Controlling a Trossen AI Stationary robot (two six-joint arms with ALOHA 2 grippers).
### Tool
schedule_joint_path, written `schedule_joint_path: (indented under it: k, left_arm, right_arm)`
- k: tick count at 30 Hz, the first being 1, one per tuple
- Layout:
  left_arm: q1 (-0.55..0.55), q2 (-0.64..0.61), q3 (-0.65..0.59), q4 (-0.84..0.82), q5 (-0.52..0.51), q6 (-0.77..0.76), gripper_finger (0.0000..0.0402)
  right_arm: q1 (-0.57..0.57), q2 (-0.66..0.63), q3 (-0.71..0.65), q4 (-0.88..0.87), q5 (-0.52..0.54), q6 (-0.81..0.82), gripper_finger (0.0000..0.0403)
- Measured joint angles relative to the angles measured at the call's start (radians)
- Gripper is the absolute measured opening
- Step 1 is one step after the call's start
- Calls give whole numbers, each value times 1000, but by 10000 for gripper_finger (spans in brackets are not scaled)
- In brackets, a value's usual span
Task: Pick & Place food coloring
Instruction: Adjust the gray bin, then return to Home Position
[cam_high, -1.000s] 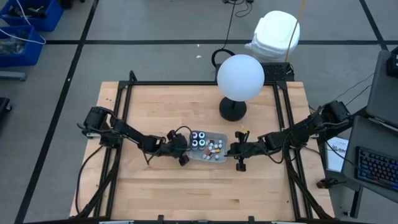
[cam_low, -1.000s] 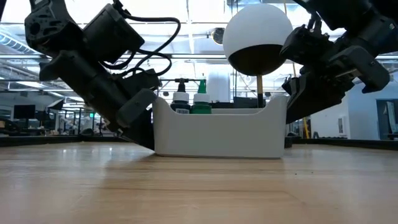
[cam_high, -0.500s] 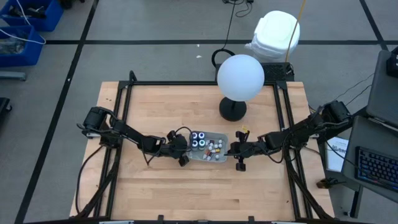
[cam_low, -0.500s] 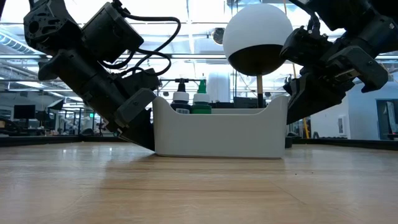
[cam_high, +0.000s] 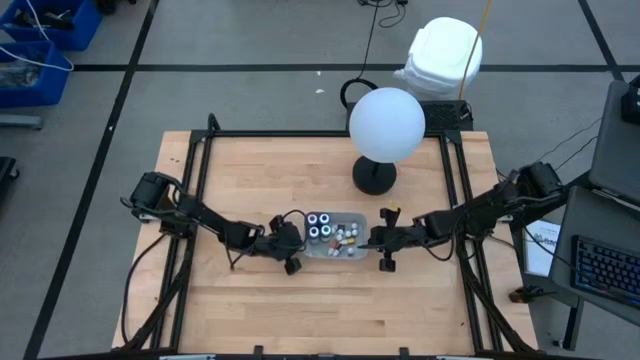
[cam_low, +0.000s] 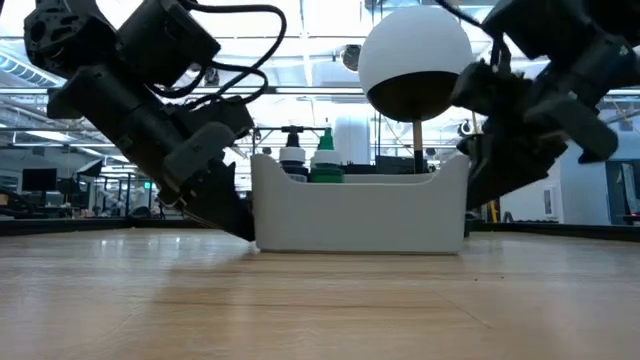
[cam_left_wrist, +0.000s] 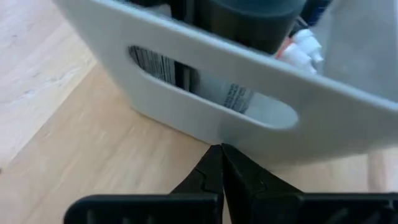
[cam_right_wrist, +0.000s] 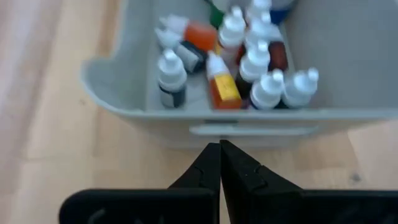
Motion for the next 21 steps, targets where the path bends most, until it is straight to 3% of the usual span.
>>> schedule_joint_path:
  k: [8, 14, 21]
  left_arm:
    - [-15, 0, 0, -25, -5, 2, 7]
    - [-20, -79, -1, -256, 11, -21, 8]
    - [-15, -435, -2, -611, 9, 149, 7]
  right_arm:
    - [-21, 0, -1, 5, -1, 0, 0]
    - [8, -38, 0, -136, -2, 70, 0]
    - [-2, -253, 0, -332, 0, 26, 0]
